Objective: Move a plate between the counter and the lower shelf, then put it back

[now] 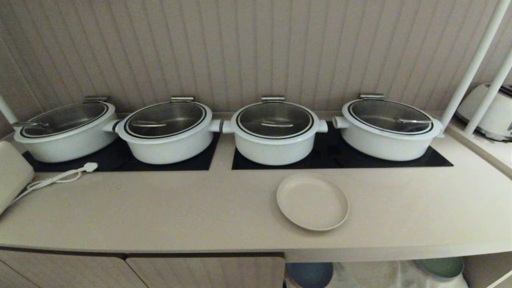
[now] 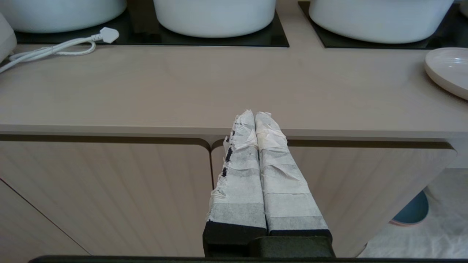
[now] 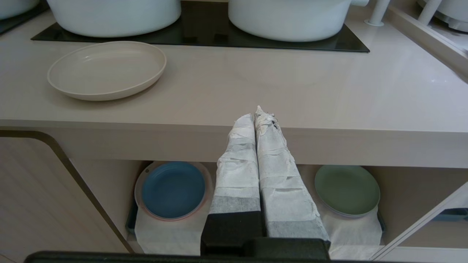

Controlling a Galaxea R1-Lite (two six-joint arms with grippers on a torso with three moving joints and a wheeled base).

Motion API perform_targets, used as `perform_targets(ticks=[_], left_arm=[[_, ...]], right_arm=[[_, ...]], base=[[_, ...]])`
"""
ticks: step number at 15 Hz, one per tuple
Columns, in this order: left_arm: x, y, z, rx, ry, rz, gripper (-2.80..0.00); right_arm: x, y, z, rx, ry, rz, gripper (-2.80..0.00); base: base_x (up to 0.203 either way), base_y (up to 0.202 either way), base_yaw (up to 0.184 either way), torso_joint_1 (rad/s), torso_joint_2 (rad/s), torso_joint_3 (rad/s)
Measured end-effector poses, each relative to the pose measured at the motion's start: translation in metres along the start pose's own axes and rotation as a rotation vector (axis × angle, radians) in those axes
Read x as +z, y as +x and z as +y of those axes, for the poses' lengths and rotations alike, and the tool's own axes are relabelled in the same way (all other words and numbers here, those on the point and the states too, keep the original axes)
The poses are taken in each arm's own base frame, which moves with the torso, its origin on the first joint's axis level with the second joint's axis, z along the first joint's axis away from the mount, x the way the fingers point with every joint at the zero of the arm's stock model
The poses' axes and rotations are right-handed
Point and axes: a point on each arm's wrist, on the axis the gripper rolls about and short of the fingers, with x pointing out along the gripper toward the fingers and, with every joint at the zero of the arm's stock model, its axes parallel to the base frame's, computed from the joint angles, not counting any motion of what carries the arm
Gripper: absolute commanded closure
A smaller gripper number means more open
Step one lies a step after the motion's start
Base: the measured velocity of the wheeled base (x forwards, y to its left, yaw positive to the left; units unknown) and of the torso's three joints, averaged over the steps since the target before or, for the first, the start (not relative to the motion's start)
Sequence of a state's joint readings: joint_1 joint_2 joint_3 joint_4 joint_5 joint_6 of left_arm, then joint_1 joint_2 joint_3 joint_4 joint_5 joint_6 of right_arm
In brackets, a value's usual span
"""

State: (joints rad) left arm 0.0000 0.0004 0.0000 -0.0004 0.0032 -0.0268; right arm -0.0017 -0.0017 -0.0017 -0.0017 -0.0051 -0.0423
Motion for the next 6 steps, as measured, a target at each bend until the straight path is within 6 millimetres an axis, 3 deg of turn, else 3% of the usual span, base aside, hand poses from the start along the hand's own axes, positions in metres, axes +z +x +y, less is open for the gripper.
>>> perform_targets(ticks=[6], left_arm=[[0.0000, 0.0000, 0.0000, 0.000, 0.000, 0.000, 0.00]], right_arm=[[0.0000, 0.0000, -0.0001, -0.004, 0.002, 0.000, 0.00]], base=[[0.000, 0.000, 0.000, 0.000, 0.00, 0.000]])
